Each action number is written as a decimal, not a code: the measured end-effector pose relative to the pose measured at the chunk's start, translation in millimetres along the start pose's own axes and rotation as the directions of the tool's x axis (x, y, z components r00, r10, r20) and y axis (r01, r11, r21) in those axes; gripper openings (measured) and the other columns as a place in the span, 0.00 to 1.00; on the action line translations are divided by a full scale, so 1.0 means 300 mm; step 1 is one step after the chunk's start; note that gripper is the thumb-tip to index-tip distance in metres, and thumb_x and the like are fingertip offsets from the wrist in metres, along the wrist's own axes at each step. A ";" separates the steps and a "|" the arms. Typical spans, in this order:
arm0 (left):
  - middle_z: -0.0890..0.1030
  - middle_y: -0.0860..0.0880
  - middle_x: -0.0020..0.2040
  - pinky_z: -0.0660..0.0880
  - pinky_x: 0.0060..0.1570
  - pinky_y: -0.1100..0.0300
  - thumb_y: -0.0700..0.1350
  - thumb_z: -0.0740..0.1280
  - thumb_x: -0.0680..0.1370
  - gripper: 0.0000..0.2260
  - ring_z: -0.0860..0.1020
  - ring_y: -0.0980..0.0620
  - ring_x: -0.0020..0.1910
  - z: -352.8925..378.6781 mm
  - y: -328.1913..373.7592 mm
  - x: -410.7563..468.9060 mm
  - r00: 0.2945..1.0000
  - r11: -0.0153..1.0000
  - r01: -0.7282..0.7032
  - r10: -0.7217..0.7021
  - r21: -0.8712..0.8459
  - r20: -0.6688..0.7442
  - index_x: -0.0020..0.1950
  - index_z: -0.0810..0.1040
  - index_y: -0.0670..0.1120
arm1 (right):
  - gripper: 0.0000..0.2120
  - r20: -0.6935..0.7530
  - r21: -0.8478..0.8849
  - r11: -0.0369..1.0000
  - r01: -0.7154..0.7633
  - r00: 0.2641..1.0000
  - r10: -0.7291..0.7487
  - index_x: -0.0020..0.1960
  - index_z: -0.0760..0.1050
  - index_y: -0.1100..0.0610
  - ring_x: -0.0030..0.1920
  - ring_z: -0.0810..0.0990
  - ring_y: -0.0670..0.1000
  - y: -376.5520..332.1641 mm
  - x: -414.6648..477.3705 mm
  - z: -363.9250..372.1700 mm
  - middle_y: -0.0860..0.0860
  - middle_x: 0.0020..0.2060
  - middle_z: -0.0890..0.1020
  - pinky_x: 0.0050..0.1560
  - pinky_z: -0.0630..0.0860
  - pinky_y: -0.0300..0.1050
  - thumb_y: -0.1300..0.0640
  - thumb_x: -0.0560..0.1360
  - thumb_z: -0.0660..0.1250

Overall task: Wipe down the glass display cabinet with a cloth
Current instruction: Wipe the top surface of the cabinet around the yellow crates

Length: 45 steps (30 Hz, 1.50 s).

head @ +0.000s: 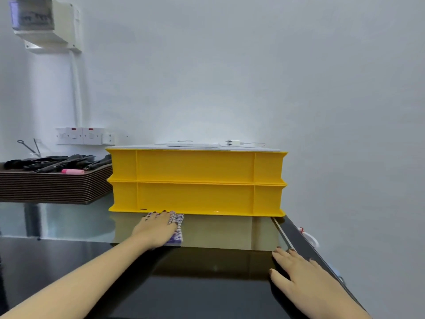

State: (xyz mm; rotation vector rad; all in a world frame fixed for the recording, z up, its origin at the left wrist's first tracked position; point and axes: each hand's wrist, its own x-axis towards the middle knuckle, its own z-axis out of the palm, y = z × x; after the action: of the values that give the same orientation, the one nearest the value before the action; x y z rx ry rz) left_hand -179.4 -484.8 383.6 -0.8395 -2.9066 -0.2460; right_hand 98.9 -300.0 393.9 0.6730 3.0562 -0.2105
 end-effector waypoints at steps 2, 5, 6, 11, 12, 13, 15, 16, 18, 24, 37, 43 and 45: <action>0.58 0.49 0.77 0.55 0.71 0.53 0.51 0.48 0.81 0.23 0.57 0.48 0.74 0.018 0.115 0.026 0.999 0.999 0.040 -0.040 0.005 -0.031 0.77 0.55 0.49 | 0.26 0.019 -0.017 1.000 -0.010 1.000 0.010 0.77 0.46 0.46 0.77 0.46 0.48 -0.002 0.008 -0.003 0.44 0.77 0.47 0.75 0.46 0.52 0.42 0.82 0.45; 0.57 0.47 0.77 0.54 0.71 0.52 0.51 0.48 0.81 0.24 0.56 0.46 0.75 0.032 0.317 0.013 0.989 0.988 -0.151 0.151 -0.018 0.011 0.77 0.55 0.47 | 0.26 0.039 -0.052 0.999 -0.012 0.999 0.014 0.77 0.45 0.46 0.77 0.45 0.48 -0.001 0.012 -0.005 0.45 0.77 0.46 0.75 0.47 0.51 0.42 0.81 0.45; 0.55 0.48 0.77 0.53 0.71 0.51 0.51 0.48 0.81 0.24 0.54 0.46 0.75 0.031 0.363 -0.008 0.970 0.972 -0.233 0.235 -0.033 0.058 0.77 0.53 0.47 | 0.26 0.043 -0.063 0.998 -0.012 0.999 0.015 0.77 0.45 0.46 0.77 0.45 0.48 -0.005 0.011 -0.005 0.45 0.77 0.46 0.75 0.47 0.51 0.42 0.81 0.45; 0.49 0.51 0.78 0.45 0.74 0.55 0.52 0.48 0.82 0.24 0.45 0.51 0.76 0.000 0.290 -0.131 0.877 0.892 -0.448 0.452 -0.064 0.161 0.78 0.47 0.49 | 0.25 0.017 -0.099 0.995 -0.009 1.000 0.010 0.77 0.44 0.48 0.77 0.44 0.48 -0.007 0.000 -0.005 0.46 0.77 0.44 0.75 0.47 0.50 0.44 0.82 0.43; 0.48 0.52 0.78 0.44 0.74 0.57 0.52 0.47 0.83 0.24 0.45 0.52 0.76 -0.011 0.227 -0.161 0.877 0.891 -0.449 0.453 -0.062 0.162 0.78 0.47 0.50 | 0.25 0.005 -0.090 0.996 -0.006 1.000 0.007 0.77 0.44 0.48 0.77 0.45 0.47 -0.005 -0.007 -0.002 0.45 0.77 0.45 0.74 0.47 0.49 0.44 0.82 0.43; 0.47 0.53 0.78 0.43 0.73 0.58 0.53 0.47 0.83 0.24 0.44 0.53 0.76 -0.019 0.155 -0.191 0.884 0.899 -0.433 0.438 -0.065 0.162 0.78 0.46 0.51 | 0.25 -0.005 -0.084 0.996 -0.005 1.000 0.004 0.77 0.45 0.49 0.76 0.45 0.46 -0.004 -0.013 0.005 0.45 0.77 0.45 0.74 0.48 0.49 0.45 0.82 0.43; 0.46 0.54 0.78 0.42 0.72 0.60 0.54 0.47 0.83 0.24 0.43 0.54 0.76 -0.034 -0.016 -0.244 0.912 0.922 -0.381 0.388 -0.073 0.133 0.78 0.45 0.53 | 0.24 -0.033 -0.057 0.998 -0.007 0.999 0.005 0.77 0.48 0.51 0.76 0.48 0.47 -0.015 -0.009 0.023 0.46 0.77 0.48 0.74 0.50 0.48 0.47 0.83 0.44; 0.46 0.55 0.78 0.42 0.71 0.61 0.53 0.48 0.83 0.24 0.43 0.55 0.76 -0.037 -0.101 -0.261 0.933 0.939 -0.335 0.342 -0.071 0.114 0.78 0.46 0.53 | 0.24 -0.048 -0.047 0.999 -0.019 0.999 0.017 0.77 0.51 0.54 0.76 0.51 0.48 -0.025 -0.003 0.031 0.49 0.77 0.51 0.73 0.52 0.47 0.47 0.82 0.44; 0.46 0.53 0.78 0.44 0.71 0.60 0.51 0.48 0.83 0.24 0.44 0.53 0.76 -0.043 -0.290 -0.283 0.972 0.975 -0.221 0.222 -0.020 0.078 0.78 0.48 0.51 | 0.28 -0.062 -0.065 0.998 -0.023 0.998 0.019 0.73 0.58 0.60 0.73 0.58 0.54 -0.099 0.019 0.049 0.55 0.73 0.60 0.71 0.58 0.48 0.43 0.81 0.42; 0.52 0.50 0.78 0.51 0.71 0.55 0.50 0.49 0.83 0.23 0.53 0.51 0.75 -0.135 -0.859 -0.281 0.989 0.988 0.150 -0.151 -0.028 -0.001 0.77 0.52 0.50 | 0.28 0.021 -0.058 0.975 0.215 0.977 -0.214 0.78 0.46 0.56 0.77 0.46 0.55 -0.603 0.163 0.131 0.53 0.77 0.47 0.74 0.47 0.56 0.44 0.82 0.41; 0.64 0.43 0.74 0.58 0.69 0.49 0.48 0.49 0.81 0.22 0.62 0.44 0.71 -0.142 -0.466 -0.359 0.980 0.980 -0.197 0.197 -0.019 0.003 0.75 0.59 0.45 | 0.23 -0.100 0.119 0.991 0.057 0.994 -0.045 0.77 0.55 0.52 0.76 0.53 0.48 -0.743 0.213 0.149 0.47 0.76 0.55 0.73 0.51 0.47 0.53 0.82 0.47; 0.63 0.48 0.74 0.57 0.69 0.51 0.53 0.50 0.80 0.24 0.60 0.48 0.72 -0.102 -0.461 -0.497 0.915 0.911 -0.403 0.400 -0.086 -0.043 0.76 0.57 0.50 | 0.27 -0.017 -0.034 0.995 -0.093 0.996 0.092 0.76 0.52 0.41 0.75 0.56 0.50 -0.550 0.131 0.090 0.43 0.76 0.54 0.73 0.54 0.52 0.36 0.78 0.44; 0.62 0.48 0.74 0.56 0.70 0.51 0.52 0.53 0.81 0.23 0.59 0.48 0.73 -0.114 -0.626 -0.444 0.959 0.950 -0.281 0.277 -0.135 -0.052 0.76 0.59 0.50 | 0.31 -0.029 -0.045 0.988 -0.147 0.989 0.146 0.76 0.51 0.41 0.76 0.55 0.50 -0.437 0.086 0.072 0.43 0.76 0.52 0.74 0.53 0.53 0.33 0.76 0.41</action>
State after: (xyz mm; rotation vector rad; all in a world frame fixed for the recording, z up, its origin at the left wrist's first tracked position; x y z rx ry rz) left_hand -166.0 -716.9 374.2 -1.2419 -2.7196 -0.4369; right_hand 20.0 -409.8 388.7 0.8995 3.0076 -0.1293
